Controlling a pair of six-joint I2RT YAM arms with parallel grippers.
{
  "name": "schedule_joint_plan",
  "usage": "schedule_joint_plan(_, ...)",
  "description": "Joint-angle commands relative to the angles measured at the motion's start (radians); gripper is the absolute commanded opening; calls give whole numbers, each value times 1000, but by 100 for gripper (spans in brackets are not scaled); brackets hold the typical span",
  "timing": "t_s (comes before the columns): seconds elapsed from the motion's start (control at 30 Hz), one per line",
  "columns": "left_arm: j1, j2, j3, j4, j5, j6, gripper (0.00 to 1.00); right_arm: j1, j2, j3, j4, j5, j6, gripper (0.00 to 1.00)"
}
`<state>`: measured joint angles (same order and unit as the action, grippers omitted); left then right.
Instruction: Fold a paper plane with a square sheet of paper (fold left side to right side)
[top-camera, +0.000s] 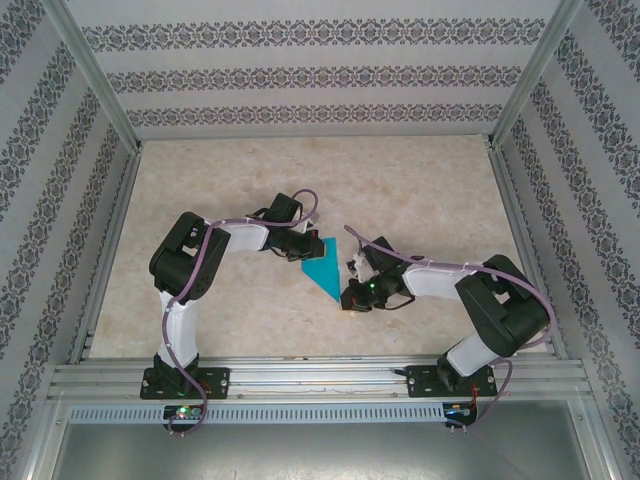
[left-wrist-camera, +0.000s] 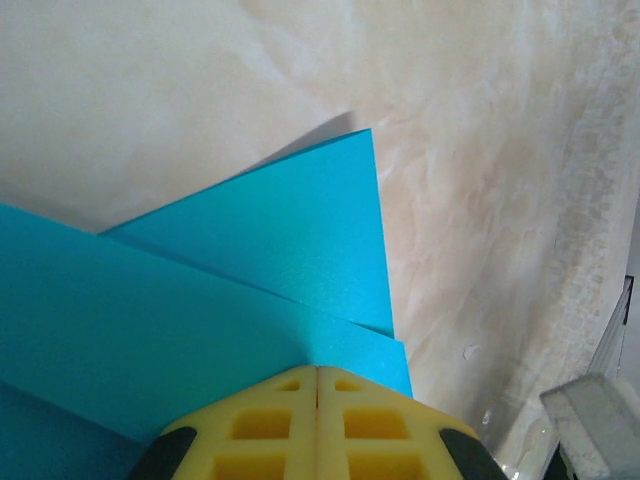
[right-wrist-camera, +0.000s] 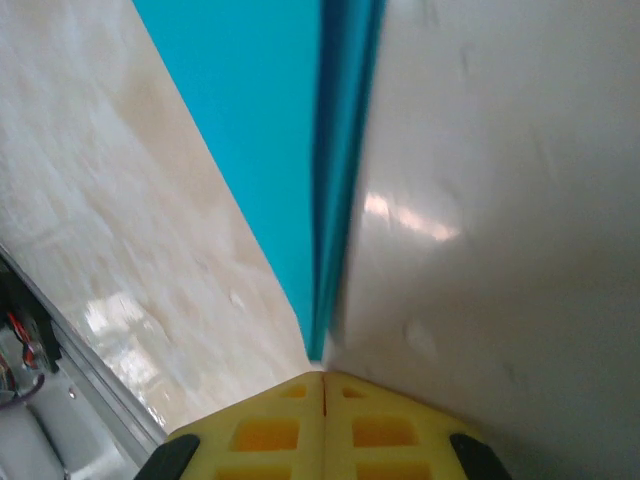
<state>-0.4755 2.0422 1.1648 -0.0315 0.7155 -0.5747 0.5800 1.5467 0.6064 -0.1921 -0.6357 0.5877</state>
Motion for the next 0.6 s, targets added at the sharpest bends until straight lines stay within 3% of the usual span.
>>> schedule_joint_plan(0.0,21,-2,-19,39,-13,-37,6,-8,-75,-4,-126,-16,-38,0)
schedule_joint_plan(0.07,19,-29,-12,86,29,-70,12,-33,-136,2,-117,-32,-55,5)
schedule_joint_plan(0.17,22,-83,0,133,65,-103,21,-83,-202,8,-79,-43,-84,21)
schedule_joint_plan(0.37,67,-244,-38,124,11,-76,37,-155,-227,21,76,-13,-115,51)
schedule_joint_plan(0.57,115,-434,-203,167,-97,-45,41,-151,-70,79,222,-45,-143,56)
